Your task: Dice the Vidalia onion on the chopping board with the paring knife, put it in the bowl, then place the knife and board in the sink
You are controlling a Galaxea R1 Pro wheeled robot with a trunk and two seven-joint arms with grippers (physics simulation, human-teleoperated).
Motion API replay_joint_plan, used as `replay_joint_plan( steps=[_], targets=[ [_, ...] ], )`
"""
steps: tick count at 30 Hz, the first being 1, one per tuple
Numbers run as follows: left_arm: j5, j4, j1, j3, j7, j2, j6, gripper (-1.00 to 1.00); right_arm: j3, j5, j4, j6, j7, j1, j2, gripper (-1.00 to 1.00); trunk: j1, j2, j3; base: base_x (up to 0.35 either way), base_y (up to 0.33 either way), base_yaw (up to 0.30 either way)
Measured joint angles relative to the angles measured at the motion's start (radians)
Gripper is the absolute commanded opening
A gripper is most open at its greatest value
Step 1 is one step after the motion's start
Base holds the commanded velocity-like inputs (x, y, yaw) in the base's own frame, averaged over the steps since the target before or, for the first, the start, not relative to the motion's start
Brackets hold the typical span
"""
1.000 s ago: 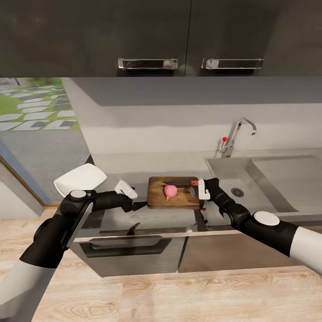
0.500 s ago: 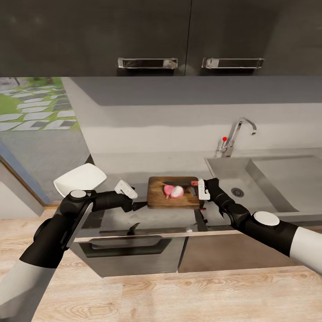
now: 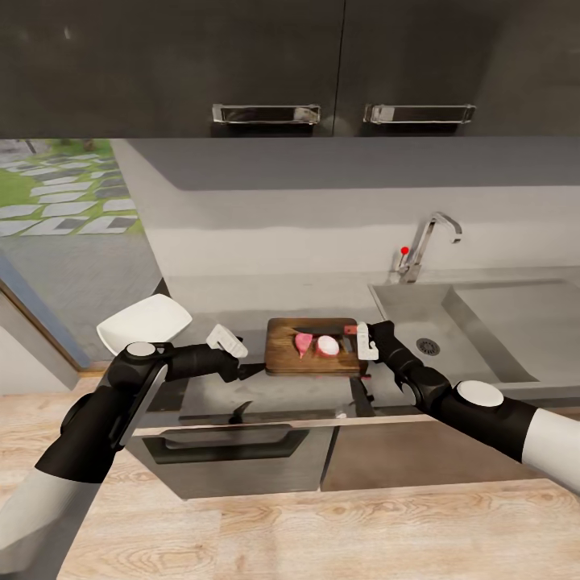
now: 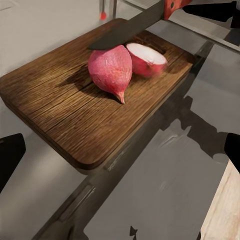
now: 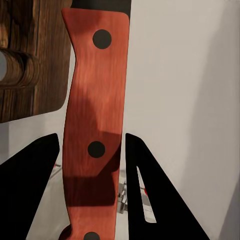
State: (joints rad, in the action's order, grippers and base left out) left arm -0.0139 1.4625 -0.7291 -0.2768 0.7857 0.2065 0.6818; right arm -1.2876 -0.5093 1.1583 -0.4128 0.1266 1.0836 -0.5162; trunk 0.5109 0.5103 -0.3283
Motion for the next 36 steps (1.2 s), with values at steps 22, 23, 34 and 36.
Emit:
replay_joint_plan(
  steps=[22,23,34,36],
  targets=[
    [0.000,0.000,0.000,0.000,0.000,0.000,0.000,1.00,0.013,-0.023,0.002,-0.002,0.000,0.001,0.000,-1.00,0.046,0.085,-0.038,0.000,0.000,0.000],
    [0.000,0.000,0.000,0.000,0.000,0.000,0.000,1.00,0.014,-0.023,0.002,-0.002,0.000,0.001,0.000,-1.00,0.046,0.085,-0.038,0.000,0.000,0.000],
    [0.000,0.000,0.000,0.000,0.000,0.000,0.000,1.00,-0.001,0.000,0.000,0.000,-0.001,0.000,-0.001,-1.00,0.046,0.084,-0.038,0.000,0.000,0.000],
    [0.000,0.000,0.000,0.000,0.000,0.000,0.000,1.00,-0.002,0.000,0.000,0.000,-0.002,0.000,-0.001,-1.00,0.042,0.078,-0.035,0.000,0.000,0.000]
  ],
)
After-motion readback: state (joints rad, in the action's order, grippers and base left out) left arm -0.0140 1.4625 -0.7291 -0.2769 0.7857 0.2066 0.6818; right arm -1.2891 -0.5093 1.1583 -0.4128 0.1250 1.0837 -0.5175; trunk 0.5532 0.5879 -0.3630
